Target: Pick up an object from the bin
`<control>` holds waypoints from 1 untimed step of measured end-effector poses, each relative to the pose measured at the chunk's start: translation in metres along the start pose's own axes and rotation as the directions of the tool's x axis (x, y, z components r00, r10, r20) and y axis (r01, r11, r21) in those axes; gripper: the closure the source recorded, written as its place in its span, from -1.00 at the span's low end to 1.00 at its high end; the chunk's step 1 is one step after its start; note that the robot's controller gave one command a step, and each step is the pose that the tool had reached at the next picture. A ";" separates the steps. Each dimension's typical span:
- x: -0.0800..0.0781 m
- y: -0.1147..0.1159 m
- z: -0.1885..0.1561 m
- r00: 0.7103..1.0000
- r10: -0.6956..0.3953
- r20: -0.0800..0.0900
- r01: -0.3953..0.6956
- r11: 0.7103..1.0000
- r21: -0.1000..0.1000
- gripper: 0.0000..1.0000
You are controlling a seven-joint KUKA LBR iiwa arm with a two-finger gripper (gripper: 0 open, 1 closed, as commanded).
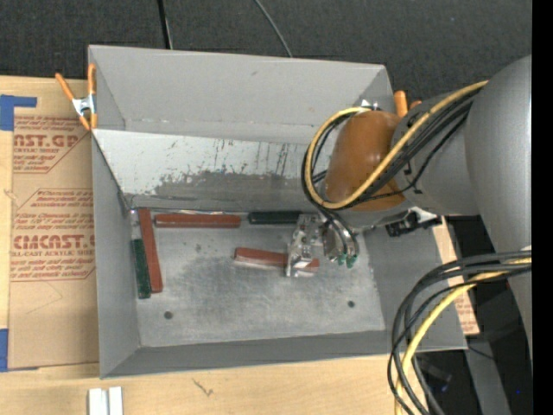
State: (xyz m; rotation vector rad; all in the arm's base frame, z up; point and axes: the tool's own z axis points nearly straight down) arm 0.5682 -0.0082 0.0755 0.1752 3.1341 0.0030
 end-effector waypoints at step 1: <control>0.001 -0.032 -0.188 0.999 -0.036 -0.002 0.036 0.999 0.003 1.00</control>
Offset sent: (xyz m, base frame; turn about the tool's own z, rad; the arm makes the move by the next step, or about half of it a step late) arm 0.0000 0.0000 0.0000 0.0000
